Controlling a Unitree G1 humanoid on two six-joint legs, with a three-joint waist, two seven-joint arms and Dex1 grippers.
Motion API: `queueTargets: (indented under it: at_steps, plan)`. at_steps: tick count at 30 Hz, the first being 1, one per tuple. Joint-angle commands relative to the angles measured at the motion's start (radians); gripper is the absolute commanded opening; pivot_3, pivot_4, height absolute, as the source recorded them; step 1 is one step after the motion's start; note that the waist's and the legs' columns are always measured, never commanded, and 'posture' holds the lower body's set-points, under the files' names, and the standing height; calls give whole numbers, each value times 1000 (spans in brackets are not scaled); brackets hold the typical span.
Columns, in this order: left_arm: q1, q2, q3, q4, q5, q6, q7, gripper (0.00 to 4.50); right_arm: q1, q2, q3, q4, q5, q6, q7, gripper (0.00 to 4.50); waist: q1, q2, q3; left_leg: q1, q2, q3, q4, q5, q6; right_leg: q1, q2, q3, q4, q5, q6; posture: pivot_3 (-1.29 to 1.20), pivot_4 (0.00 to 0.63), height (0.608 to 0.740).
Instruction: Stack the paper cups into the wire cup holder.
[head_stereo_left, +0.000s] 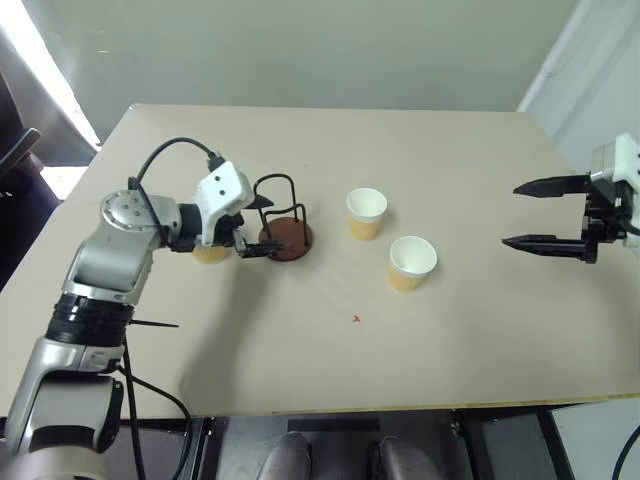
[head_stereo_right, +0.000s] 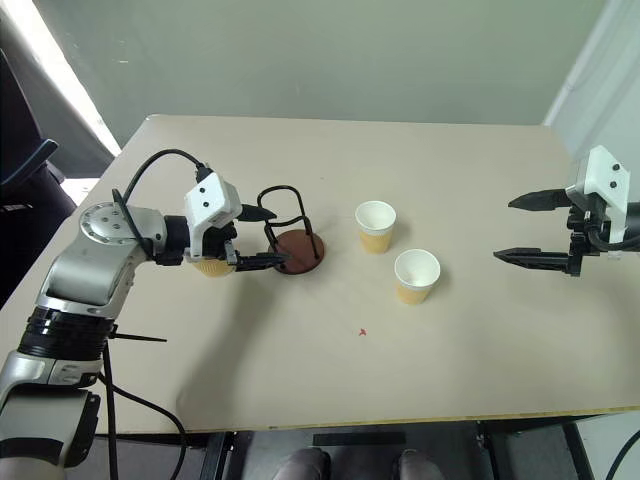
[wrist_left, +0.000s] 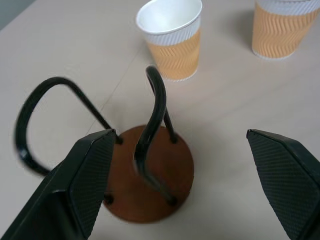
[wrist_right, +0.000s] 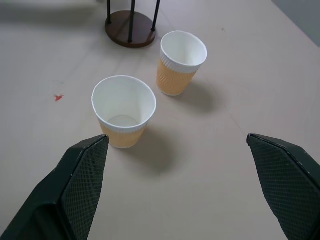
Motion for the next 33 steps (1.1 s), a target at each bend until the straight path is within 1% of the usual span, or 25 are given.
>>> queueTargets:
  at_steps: [1,6,8,9,12,14,16,19,20,23,25,29,33]
  plan:
    - [-33,-2,-4,46,40,-61,-18,4473,32,-37,-87,-78,41,33,-25,4500,1,0,0,0,0,0,0,0,0,0,0,1,0,0,1,0,150,740]
    - [-84,-66,-30,157,99,-126,0,4473,100,-60,-149,-142,66,73,-54,4500,9,0,0,0,-1,0,1,0,1,1,0,1,-1,2,5,0,150,740]
    - [-115,-106,-32,206,109,-150,7,4099,128,-70,-179,-167,74,89,-63,4500,15,0,0,0,-1,-1,4,1,2,2,-1,1,-1,3,5,0,150,740]
    - [-125,-119,-29,220,107,-158,0,3856,142,-73,-191,-177,78,96,-67,4500,15,0,0,0,-2,-1,5,0,2,2,-1,1,-1,3,6,0,150,740]
    - [-147,-138,-20,247,101,-172,-20,2820,170,-80,-218,-196,85,108,-79,4500,14,0,0,0,-2,-1,9,0,3,3,-1,1,-1,3,6,0,150,740]
    - [-154,-145,-10,249,83,-170,-40,2009,185,-82,-233,-206,91,112,-82,4500,14,0,0,0,-2,0,10,0,3,3,0,2,-1,3,7,0,150,740]
    - [-161,-151,-4,247,75,-170,-47,1323,194,-85,-239,-212,97,116,-85,4500,13,0,0,0,-2,1,10,0,3,3,0,2,-1,2,7,0,150,740]
    - [-158,-153,1,210,46,-146,-81,177,201,-85,-246,-234,128,126,-71,4500,13,0,0,0,-2,2,10,0,3,2,0,3,-1,2,8,0,150,740]
    - [-155,-153,3,194,32,-133,-94,81,202,-85,-247,-241,138,128,-65,4500,13,0,0,0,-2,2,10,0,3,3,0,3,-1,2,8,0,150,740]
    - [-147,-151,12,140,-4,-90,-120,81,200,-86,-243,-248,158,132,-59,4500,13,0,0,-1,-2,2,11,0,3,3,0,3,-1,2,9,0,150,740]
    - [-134,-149,15,65,-43,-35,-138,81,195,-82,-235,-263,184,141,-51,4500,13,0,0,-1,-2,2,12,-1,4,3,0,3,-1,2,10,0,150,740]
    - [-82,-180,-3,-190,-171,156,-136,81,200,-62,-190,-335,239,165,-45,4500,14,0,0,-4,-2,2,16,-1,5,3,1,3,-1,1,11,0,150,740]
    - [-7,-220,-94,-399,-202,282,-80,81,194,-27,-129,-420,285,192,-67,4500,13,0,0,-4,-3,4,19,-2,6,5,0,3,-1,1,13,0,150,740]
